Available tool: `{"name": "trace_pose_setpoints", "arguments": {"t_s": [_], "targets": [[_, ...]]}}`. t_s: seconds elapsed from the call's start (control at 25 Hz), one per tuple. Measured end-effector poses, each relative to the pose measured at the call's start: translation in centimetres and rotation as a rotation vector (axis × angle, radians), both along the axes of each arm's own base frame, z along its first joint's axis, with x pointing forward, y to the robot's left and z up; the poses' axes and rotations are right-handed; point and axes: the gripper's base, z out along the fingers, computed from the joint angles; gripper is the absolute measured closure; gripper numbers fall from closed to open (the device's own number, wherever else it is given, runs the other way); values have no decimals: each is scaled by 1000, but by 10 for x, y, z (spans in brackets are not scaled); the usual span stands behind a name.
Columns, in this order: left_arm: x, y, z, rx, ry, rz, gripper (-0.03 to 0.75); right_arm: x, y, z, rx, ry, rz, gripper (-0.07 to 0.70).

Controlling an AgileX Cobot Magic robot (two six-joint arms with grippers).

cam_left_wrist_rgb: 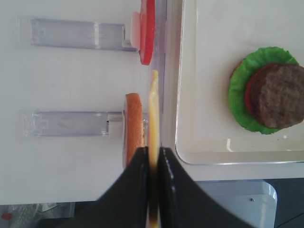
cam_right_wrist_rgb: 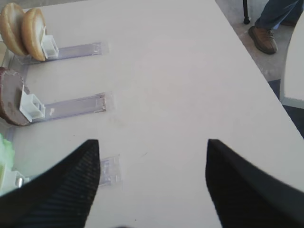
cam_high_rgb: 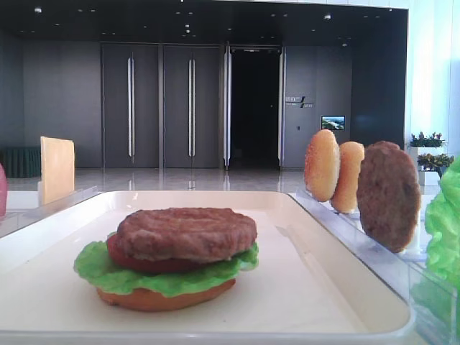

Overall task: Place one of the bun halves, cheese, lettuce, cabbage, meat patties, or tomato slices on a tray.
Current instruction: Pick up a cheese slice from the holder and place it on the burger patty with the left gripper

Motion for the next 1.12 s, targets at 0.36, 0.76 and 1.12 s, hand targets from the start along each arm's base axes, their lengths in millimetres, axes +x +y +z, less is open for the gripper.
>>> {"name": "trace_pose_setpoints", "arguments": {"t_s": [0.36, 0.76, 1.12], "targets": [[2, -3, -8, -20, 39, -2, 692, 0, 0, 0, 0, 0, 0, 150], [19, -29, -37, -239, 12, -115, 693, 0, 0, 0, 0, 0, 0, 150], [9, -44, -77, -431, -34, -231, 693, 0, 0, 0, 0, 0, 0, 150]]}}
